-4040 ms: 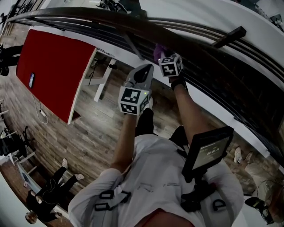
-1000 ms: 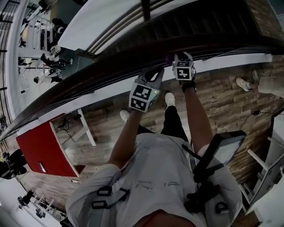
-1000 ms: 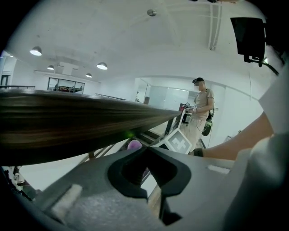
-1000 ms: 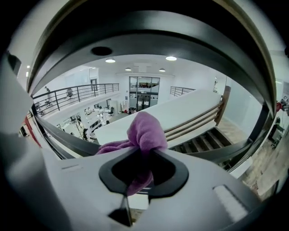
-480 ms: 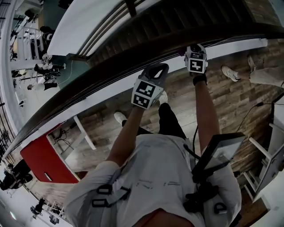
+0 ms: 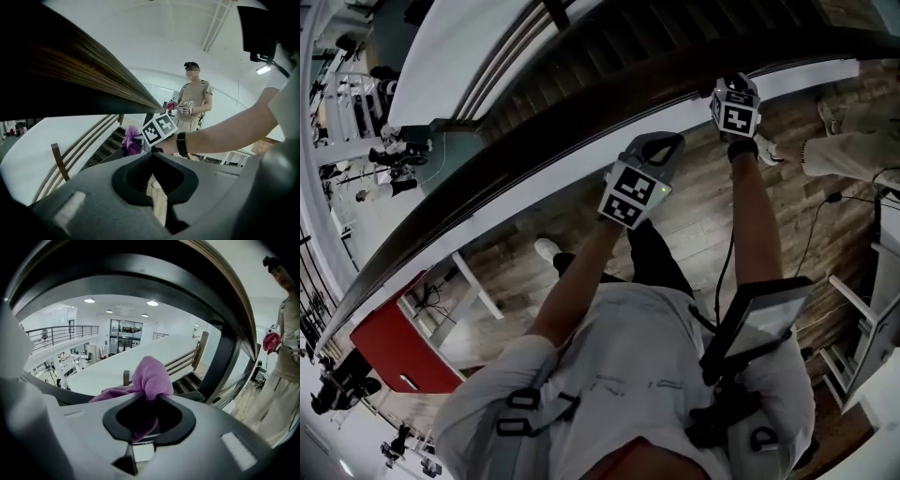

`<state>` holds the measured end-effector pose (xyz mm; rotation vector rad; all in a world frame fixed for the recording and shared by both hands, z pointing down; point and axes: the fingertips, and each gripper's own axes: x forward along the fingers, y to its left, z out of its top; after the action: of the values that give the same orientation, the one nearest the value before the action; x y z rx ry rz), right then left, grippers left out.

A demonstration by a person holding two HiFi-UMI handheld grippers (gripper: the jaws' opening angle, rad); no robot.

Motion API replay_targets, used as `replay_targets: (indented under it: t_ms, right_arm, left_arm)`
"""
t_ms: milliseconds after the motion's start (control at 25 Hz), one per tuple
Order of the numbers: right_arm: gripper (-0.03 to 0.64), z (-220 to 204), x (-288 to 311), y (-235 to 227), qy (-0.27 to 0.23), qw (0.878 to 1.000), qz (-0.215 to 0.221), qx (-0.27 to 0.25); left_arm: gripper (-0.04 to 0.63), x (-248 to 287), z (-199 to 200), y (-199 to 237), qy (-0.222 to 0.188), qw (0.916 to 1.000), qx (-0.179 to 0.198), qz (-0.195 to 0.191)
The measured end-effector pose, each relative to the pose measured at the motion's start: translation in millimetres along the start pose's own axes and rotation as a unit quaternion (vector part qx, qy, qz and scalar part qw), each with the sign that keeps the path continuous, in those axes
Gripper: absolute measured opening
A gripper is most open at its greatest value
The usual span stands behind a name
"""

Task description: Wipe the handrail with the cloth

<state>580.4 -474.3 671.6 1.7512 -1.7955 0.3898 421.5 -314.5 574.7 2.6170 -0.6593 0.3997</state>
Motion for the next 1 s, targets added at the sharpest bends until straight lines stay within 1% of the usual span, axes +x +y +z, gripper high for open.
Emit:
replay_targets:
  t_ms: [120, 280, 400, 520, 640, 720, 760, 840, 920, 1000]
  right_arm:
    - [0.055, 4.2, 5.6, -33.8, 0.001, 1.000, -0.020, 0.011]
    - [0.054, 4.5, 10.7, -70.1, 0.006, 0.999, -0.049, 0.014]
    - [0.054, 0.6, 16.6, -88.6, 0.021, 0.998, -0.059, 0.001]
    - [0.054, 1.5, 21.7, -114.2, 0.040, 0.997, -0.066, -0.004]
    - [0.048, 2.1, 14.6, -124.7, 0.061, 0.993, -0.098, -0.012]
    - [0.048, 0.0, 4.3, -111.5, 0.061, 0.993, -0.099, -0.015]
    - [0.048, -2.2, -1.6, -98.6, 0.052, 0.995, -0.086, -0.009]
    - [0.050, -9.0, -13.9, -61.4, 0.024, 0.999, -0.043, -0.001]
    - [0.052, -17.4, -29.2, -6.1, -0.006, 1.000, 0.006, -0.016]
    - [0.052, -21.1, -56.7, 70.9, -0.029, 0.997, 0.058, -0.037]
  left_arm:
    - [0.000, 9.9, 2.1, -3.7, 0.005, 1.0000, 0.003, -0.002]
    - [0.000, 8.7, -12.2, -9.6, 0.021, 0.9997, 0.008, -0.005]
    - [0.000, -2.9, -26.9, -8.1, 0.027, 0.9996, -0.003, 0.008]
    - [0.000, -7.3, -31.7, -7.1, 0.029, 0.9993, -0.009, 0.021]
    - [0.000, -23.4, -31.2, -5.2, 0.026, 0.9992, -0.011, 0.027]
    - [0.000, -45.9, -29.9, 2.3, 0.021, 0.9990, -0.014, 0.038]
    - [0.000, -60.3, -29.0, 8.7, 0.016, 0.9987, -0.016, 0.046]
    - [0.000, -94.2, -28.8, 25.8, 0.009, 0.9972, -0.021, 0.072]
    - [0.000, -132.3, -36.4, 45.4, 0.007, 0.9940, -0.027, 0.106]
    - [0.000, -175.3, -50.9, 63.1, 0.005, 0.9894, -0.035, 0.141]
